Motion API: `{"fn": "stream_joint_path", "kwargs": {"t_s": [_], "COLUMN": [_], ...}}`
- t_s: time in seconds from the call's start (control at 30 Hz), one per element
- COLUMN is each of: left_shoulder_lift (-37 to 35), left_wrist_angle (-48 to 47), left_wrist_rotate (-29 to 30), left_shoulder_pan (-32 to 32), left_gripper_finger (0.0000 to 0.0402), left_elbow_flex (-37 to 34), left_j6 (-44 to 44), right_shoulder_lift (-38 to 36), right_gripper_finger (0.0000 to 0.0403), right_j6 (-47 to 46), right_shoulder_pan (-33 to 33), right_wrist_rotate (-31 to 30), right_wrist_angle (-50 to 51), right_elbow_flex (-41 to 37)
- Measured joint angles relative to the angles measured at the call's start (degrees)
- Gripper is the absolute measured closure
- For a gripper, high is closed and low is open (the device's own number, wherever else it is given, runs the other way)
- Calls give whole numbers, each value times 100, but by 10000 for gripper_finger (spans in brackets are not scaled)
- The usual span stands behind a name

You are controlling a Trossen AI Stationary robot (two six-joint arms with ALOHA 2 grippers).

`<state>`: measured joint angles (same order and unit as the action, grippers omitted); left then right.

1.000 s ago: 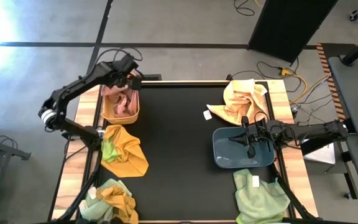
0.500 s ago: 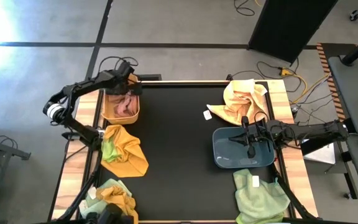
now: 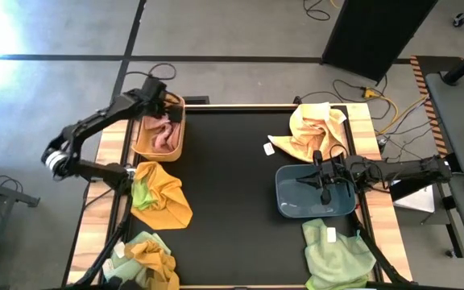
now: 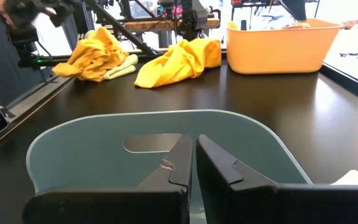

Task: Sort towels by color in basket
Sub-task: Put the top yellow microfiber cloth into the yellow bin

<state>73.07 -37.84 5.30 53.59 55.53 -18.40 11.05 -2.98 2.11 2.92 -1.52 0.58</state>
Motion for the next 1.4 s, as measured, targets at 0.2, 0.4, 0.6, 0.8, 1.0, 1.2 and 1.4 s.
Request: {"fn": "stream_joint_path", "kwargs": {"t_s": [0.2,0.4,0.6,0.8,1.0,1.2,1.4], "left_shoulder_lift": [-1188,-2282,-2614,-2280,-1890,-1522,-1313], "left_wrist_angle": [-1020,-999,-812,-1205,-2417,-2858,-2842], "left_wrist_rotate": [-373,-430,1346,2875,2710,2551,1861], "left_shoulder_pan": [-644,-3106,-6486,-8672,-9061,-9006,-8544], "left_gripper_finger": [170,170,170,170,170,170,170], "left_elbow_flex": [-22,-605,-1351,-1536,-1406,-1522,-1875], "left_j6": [-175,-725,-2260,-3680,-5076,-5353,-5521], "right_shoulder_lift": [0,0,0,0,0,0,0], "right_gripper_finger": [390,390,390,390,390,390,390], "right_j6": [0,0,0,0,0,0,0], "right_shoulder_pan": [-1,-1,0,-2,0,0,0], "right_wrist_rotate": [2,0,2,0,0,2,2], "right_wrist_angle": [0,0,0,0,0,0,0], "right_elbow_flex": [1,1,1,2,0,2,2]}}
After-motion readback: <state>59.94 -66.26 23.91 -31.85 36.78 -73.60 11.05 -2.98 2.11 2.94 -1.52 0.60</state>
